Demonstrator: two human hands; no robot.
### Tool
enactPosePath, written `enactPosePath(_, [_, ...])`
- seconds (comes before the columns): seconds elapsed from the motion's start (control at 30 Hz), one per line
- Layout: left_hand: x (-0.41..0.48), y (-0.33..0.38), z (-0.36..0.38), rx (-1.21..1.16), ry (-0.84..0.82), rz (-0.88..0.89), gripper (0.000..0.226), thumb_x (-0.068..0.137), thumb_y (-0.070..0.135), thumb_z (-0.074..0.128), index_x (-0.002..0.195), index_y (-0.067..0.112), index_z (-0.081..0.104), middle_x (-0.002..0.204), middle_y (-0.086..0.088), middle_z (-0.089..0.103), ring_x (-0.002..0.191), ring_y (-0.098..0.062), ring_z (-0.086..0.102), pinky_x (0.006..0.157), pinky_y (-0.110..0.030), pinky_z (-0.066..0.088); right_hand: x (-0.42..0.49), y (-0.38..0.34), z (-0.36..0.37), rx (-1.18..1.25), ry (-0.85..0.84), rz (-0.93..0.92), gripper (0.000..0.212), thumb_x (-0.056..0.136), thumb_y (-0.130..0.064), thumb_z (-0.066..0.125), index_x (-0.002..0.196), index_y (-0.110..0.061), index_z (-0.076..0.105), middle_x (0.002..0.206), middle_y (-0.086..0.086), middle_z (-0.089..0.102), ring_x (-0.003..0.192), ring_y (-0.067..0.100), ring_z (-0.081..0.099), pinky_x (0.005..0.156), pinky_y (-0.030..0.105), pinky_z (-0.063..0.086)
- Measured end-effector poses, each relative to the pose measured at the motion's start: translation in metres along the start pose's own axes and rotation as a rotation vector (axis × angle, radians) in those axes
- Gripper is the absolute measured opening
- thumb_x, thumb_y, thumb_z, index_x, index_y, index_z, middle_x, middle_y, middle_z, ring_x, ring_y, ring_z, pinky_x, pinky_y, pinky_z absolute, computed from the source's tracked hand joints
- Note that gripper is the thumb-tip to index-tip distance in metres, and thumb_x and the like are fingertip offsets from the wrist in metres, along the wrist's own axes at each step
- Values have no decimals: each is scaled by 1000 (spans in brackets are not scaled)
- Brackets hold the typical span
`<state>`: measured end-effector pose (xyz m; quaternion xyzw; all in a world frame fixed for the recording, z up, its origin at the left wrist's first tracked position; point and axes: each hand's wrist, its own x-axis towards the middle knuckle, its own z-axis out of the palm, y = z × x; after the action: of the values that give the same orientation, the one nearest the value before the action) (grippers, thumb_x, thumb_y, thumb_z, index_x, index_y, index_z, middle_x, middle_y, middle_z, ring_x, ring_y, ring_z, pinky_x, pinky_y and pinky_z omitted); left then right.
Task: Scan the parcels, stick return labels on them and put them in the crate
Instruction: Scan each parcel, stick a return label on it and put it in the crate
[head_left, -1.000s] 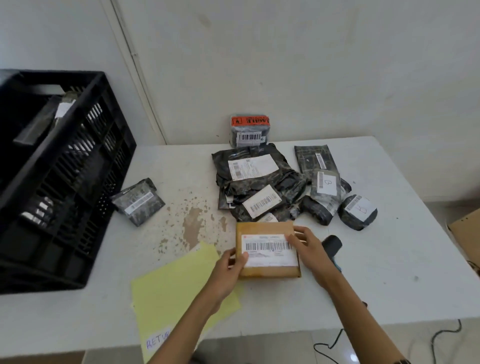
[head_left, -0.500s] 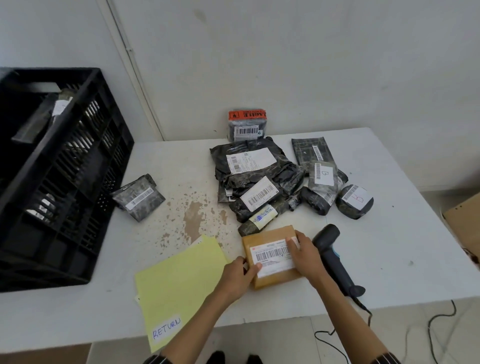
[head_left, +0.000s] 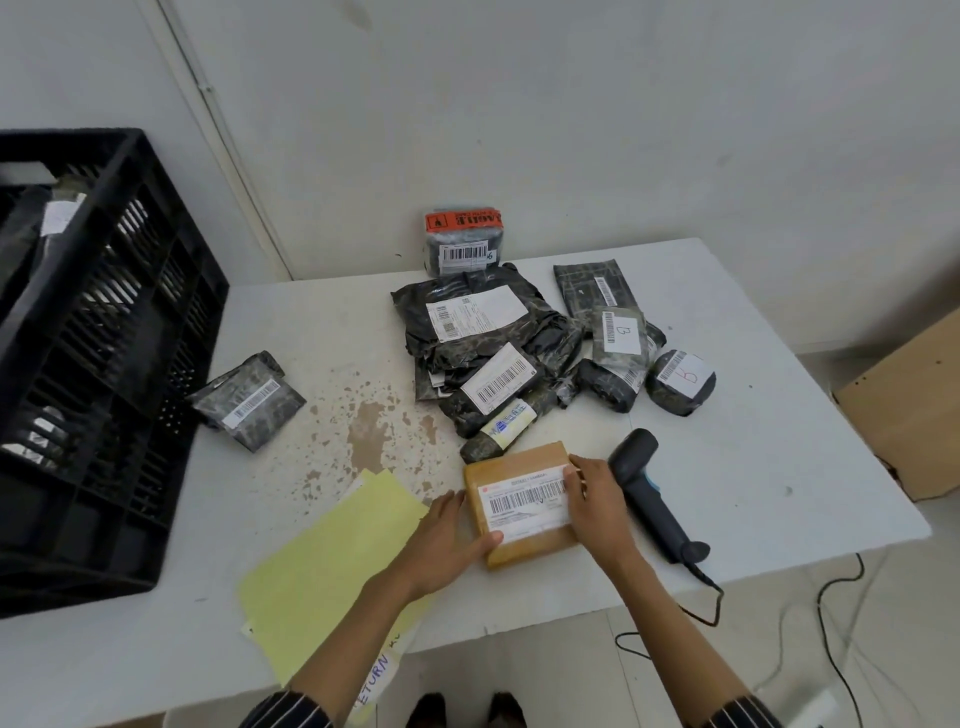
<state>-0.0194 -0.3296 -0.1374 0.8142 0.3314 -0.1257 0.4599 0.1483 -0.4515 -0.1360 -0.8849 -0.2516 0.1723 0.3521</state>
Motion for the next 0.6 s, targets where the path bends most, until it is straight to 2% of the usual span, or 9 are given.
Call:
enactPosePath(0.07, [2,1,-4,-62,0,26,96,82,61,57,151,22,3,158,2,9,143,-15,14,116,-33,17,-4,1,-4,-133,277,-55,32,88,6,43,117,3,57,115,19,52,103,35,52,87,34,38])
enactPosePath(0.1, [3,1,-6,-92,3,39,103,77,62,62,151,25,2,157,3,10,143,-14,15,116,-35,19,-6,4,-6,-211,392,-58,39,79,10,46,116,4,56,114,22,52,100,38,52,83,40,40])
enactPosePath(0.17, [3,1,-8,-108,16,70,119,62,67,72,150,30,1,156,5,12,141,-12,16,115,-38,22,-7,16,-11,-277,472,34,52,68,11,57,119,6,51,117,27,49,99,43,48,81,47,39])
enactPosePath(0.27, [3,2,-10,-39,25,127,138,52,61,81,149,25,-9,157,8,0,144,-11,6,117,-36,16,-7,37,-19,-348,304,203,63,74,-8,70,128,8,42,121,30,45,105,45,45,88,50,36])
enactPosePath(0.33, [5,4,-12,16,22,159,144,51,58,83,148,24,-17,157,10,-9,144,-11,-1,118,-35,11,-5,44,-25,-415,152,275,53,83,-20,65,124,4,44,118,25,48,104,41,46,86,45,35])
enactPosePath(0.43, [10,6,-14,93,8,202,144,50,57,85,149,23,-14,156,10,-3,143,-12,6,117,-36,16,-4,51,-33,-463,45,239,42,87,-24,61,119,-3,43,113,17,50,102,34,49,81,41,39])
enactPosePath(0.5, [12,8,-15,127,50,229,139,49,55,86,150,19,-4,151,7,9,139,-13,18,113,-32,23,-9,50,-37,-312,15,230,41,85,-22,64,114,-3,43,109,16,52,97,32,51,75,40,43])
enactPosePath(0.6, [13,12,-13,156,129,296,131,49,51,87,147,16,7,142,5,19,131,-11,26,107,-25,28,-32,33,-44,77,91,262,33,82,-15,66,104,-10,43,98,11,57,82,23,56,62,31,44])
